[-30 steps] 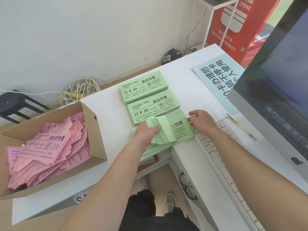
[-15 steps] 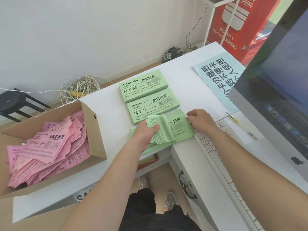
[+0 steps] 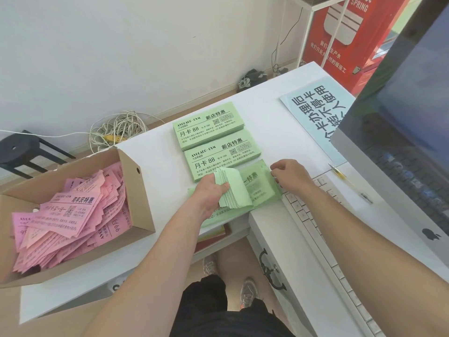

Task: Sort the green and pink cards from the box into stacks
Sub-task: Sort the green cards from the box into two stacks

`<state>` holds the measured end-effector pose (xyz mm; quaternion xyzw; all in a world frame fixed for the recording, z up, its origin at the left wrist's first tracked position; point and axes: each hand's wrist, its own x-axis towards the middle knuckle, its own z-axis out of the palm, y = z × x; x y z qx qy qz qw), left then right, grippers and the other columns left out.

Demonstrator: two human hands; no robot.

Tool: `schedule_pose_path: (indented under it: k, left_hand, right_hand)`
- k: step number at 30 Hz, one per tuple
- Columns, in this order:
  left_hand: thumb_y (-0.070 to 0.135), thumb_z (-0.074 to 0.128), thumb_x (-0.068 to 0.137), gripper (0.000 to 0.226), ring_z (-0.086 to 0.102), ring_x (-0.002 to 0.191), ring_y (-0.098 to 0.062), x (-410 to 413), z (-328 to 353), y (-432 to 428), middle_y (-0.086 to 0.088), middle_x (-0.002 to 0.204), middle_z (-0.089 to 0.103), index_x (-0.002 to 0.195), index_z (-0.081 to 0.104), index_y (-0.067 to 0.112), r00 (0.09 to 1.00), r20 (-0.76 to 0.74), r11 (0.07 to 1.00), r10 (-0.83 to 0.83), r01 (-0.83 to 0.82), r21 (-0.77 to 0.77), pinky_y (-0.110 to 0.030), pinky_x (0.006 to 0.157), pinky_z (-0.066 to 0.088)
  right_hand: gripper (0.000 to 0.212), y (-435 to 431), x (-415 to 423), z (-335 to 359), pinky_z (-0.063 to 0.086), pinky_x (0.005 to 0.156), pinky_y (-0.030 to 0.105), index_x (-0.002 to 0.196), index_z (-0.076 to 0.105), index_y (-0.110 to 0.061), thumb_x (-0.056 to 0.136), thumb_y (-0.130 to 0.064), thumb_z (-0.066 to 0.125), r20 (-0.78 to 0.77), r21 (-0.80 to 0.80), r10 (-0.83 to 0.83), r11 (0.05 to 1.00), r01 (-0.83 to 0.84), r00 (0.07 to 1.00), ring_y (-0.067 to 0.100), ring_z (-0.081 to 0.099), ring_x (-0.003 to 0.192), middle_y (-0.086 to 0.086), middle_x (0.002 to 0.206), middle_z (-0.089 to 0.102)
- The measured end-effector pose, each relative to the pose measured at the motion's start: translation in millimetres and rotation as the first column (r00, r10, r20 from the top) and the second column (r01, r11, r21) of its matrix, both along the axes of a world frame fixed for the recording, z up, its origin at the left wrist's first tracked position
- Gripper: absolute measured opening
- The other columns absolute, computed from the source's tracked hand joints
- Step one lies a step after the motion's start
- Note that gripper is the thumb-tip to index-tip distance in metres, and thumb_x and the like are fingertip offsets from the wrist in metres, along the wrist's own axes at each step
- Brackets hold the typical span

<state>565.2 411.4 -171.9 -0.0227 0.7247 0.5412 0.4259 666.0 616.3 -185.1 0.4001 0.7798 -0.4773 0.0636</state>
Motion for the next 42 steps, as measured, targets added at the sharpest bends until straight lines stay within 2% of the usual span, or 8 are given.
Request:
schedule_pose_path:
  k: [9,14,21,26,29,35,39,42]
  left_hand:
    - [-0.005,0.045,0.102,0.023,0.066,0.107,-0.036,0.9,10.2,-0.1,-0.016,0.111,0.068,0.107,0.061,0.010,0.999,0.024,0.998,-0.044,0.044,0.034,-0.055,0.094,0.054]
    - [-0.008,0.041,0.102,0.027,0.065,0.111,-0.034,1.9,15.7,0.0,-0.014,0.114,0.067,0.114,0.058,0.010,0.995,0.051,0.995,-0.081,0.078,0.070,-0.052,0.093,0.054]
    - [-0.015,0.038,0.099,0.035,0.065,0.108,-0.031,5.3,24.2,2.2,-0.013,0.113,0.068,0.107,0.059,0.012,0.990,0.071,0.988,-0.120,0.112,0.103,-0.049,0.087,0.056]
    - [-0.020,0.034,0.095,0.044,0.067,0.109,-0.029,6.8,23.7,2.8,-0.014,0.119,0.068,0.120,0.057,0.008,0.986,0.105,0.985,-0.131,0.118,0.123,-0.046,0.083,0.060]
    - [-0.021,0.031,0.094,0.049,0.063,0.118,-0.032,9.2,24.1,3.8,-0.016,0.128,0.064,0.130,0.052,0.006,0.985,0.106,0.984,-0.139,0.125,0.125,-0.050,0.087,0.058]
    - [-0.023,0.028,0.089,0.054,0.063,0.119,-0.033,10.5,25.4,6.0,-0.018,0.129,0.065,0.131,0.052,0.002,0.982,0.116,0.985,-0.152,0.140,0.104,-0.057,0.095,0.053]
    - [-0.024,0.026,0.088,0.055,0.063,0.120,-0.034,13.2,27.0,6.3,-0.016,0.128,0.065,0.126,0.054,0.005,0.983,0.106,0.985,-0.150,0.139,0.105,-0.058,0.095,0.053]
    - [-0.025,0.025,0.087,0.059,0.062,0.119,-0.034,15.7,28.8,6.5,-0.017,0.130,0.064,0.131,0.052,0.005,0.983,0.106,0.985,-0.150,0.139,0.107,-0.055,0.092,0.055]
  right_hand:
    - [0.032,-0.2,-0.5,3.2,0.053,0.100,0.045,0.125,0.066,-0.018,0.095,-0.020,0.055,0.010,0.013,0.017,1.000,-0.017,1.000,0.022,0.065,0.112,0.001,0.125,0.066]
    - [0.032,-0.7,-0.6,5.0,0.052,0.099,0.042,0.125,0.066,-0.019,0.096,-0.021,0.053,0.016,0.016,0.020,1.000,-0.021,1.000,0.021,0.065,0.113,0.000,0.127,0.066]
    - [0.033,-2.1,0.5,7.3,0.049,0.094,0.035,0.127,0.065,-0.018,0.097,-0.020,0.052,0.028,0.027,0.041,0.999,-0.042,0.999,0.021,0.064,0.113,0.000,0.128,0.065]
    - [0.032,-2.4,1.9,7.5,0.048,0.093,0.034,0.125,0.066,-0.018,0.096,-0.020,0.052,0.021,0.037,0.053,0.998,-0.053,0.998,0.022,0.064,0.112,0.000,0.129,0.066]
    - [0.032,-2.8,3.8,7.2,0.048,0.095,0.035,0.124,0.066,-0.018,0.096,-0.019,0.051,0.013,0.043,0.058,0.997,-0.058,0.998,0.022,0.064,0.113,0.001,0.128,0.066]
    - [0.032,-4.1,7.5,8.6,0.040,0.087,0.029,0.125,0.066,-0.017,0.096,-0.019,0.053,0.019,0.047,0.061,0.997,-0.062,0.998,0.019,0.059,0.109,0.002,0.128,0.065]
    - [0.032,-6.0,8.0,11.0,0.040,0.087,0.028,0.125,0.066,-0.017,0.096,-0.018,0.052,0.020,0.055,0.072,0.996,-0.073,0.997,0.017,0.056,0.105,0.002,0.126,0.064]
    - [0.033,-7.4,7.9,9.5,0.040,0.085,0.028,0.123,0.067,-0.018,0.093,-0.019,0.051,0.028,0.053,0.085,0.995,-0.086,0.996,0.017,0.058,0.106,-0.002,0.125,0.066]
